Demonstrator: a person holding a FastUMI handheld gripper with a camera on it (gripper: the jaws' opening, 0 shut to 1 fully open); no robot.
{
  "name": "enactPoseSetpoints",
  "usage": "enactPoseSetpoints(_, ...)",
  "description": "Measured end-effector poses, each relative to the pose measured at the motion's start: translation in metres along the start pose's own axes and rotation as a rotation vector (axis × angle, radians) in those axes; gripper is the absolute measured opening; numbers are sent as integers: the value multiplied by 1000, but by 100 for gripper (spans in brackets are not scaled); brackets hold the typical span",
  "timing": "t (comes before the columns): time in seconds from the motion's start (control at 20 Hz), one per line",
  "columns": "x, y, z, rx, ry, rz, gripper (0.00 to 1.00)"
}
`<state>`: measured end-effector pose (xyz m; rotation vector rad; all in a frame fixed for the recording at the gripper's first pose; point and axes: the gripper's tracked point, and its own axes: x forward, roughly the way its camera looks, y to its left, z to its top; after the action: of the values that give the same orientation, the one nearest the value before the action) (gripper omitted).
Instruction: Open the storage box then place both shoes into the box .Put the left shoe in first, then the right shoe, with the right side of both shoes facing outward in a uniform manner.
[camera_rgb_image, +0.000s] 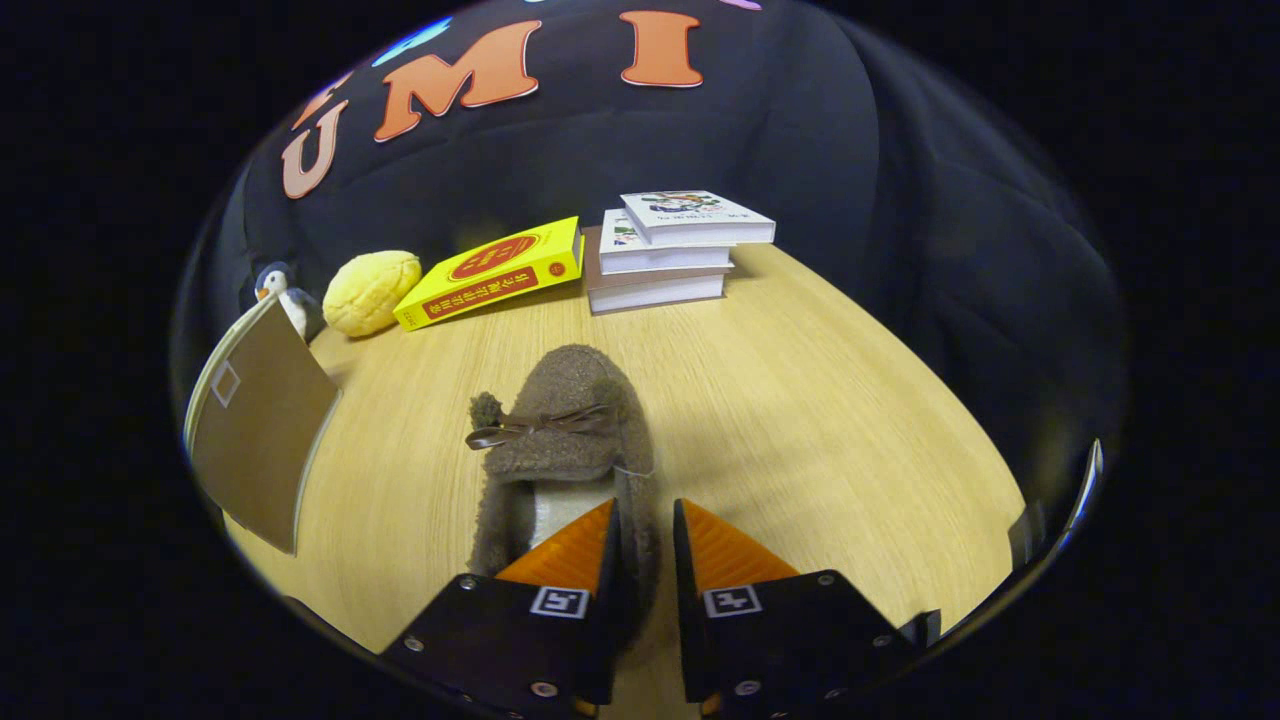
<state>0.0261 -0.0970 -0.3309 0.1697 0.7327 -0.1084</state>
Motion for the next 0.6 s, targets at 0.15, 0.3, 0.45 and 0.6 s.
enactPoseSetpoints(0.15,-2,0,2,-11,9,-25,4)
enactPoseSetpoints(0.3,-13,3,12,12,-7,-39,2)
enactPoseSetpoints(0.45,-29,12,27,12,-32,-52,2)
enactPoseSetpoints(0.6,-50,30,46,46,-57,-55,2)
